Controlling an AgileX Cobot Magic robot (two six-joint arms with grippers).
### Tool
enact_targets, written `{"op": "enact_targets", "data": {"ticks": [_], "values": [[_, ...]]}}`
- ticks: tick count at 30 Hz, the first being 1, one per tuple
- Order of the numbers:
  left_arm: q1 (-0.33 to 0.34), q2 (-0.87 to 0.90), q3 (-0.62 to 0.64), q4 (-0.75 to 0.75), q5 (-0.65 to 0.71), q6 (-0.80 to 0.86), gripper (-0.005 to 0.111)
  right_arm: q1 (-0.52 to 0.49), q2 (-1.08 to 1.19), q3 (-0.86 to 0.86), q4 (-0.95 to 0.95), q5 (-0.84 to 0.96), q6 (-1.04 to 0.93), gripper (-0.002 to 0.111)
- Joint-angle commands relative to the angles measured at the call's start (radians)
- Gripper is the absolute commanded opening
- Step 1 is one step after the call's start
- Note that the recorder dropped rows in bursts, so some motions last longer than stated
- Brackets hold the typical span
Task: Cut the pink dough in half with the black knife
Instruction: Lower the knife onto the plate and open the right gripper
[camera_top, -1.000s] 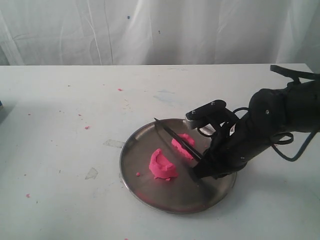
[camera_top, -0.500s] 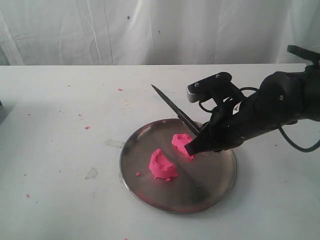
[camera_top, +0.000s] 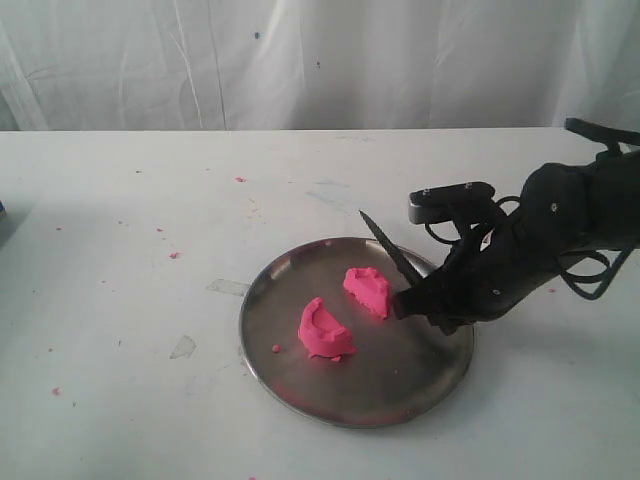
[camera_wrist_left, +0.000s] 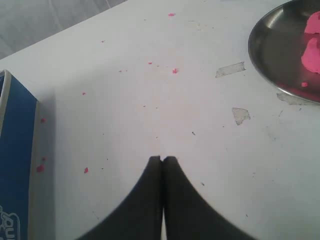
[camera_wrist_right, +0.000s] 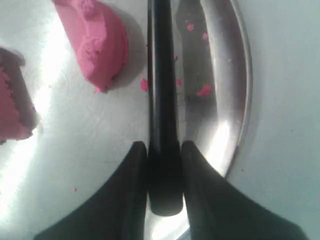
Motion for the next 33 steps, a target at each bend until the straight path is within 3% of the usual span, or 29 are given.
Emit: {"op": "enact_targets", "data": {"ticks": [1,11,18,24,33], "values": [[-0.006,-0.007,-0.004,0.008,0.003,0.002,0.0,0.0,0.029,0.0,-0.005,0.024,0.007,0.0],[-0.006,-0.007,-0.004,0.008,0.003,0.002,0.0,0.0,0.035,0.0,-0.003,0.02,0.003,0.0],[-0.006,-0.007,-0.004,0.008,0.003,0.002,0.0,0.0,0.035,0.0,-0.003,0.022,-0.02,0.016],[-0.006,-0.007,-0.004,0.008,0.003,0.002,0.0,0.0,0.041,0.0,-0.003,0.02,-0.032,0.017],[-0.006,-0.007,-0.004,0.008,0.003,0.002,0.0,0.003,0.048,0.0,0.019,0.011,-0.044,0.028]]}}
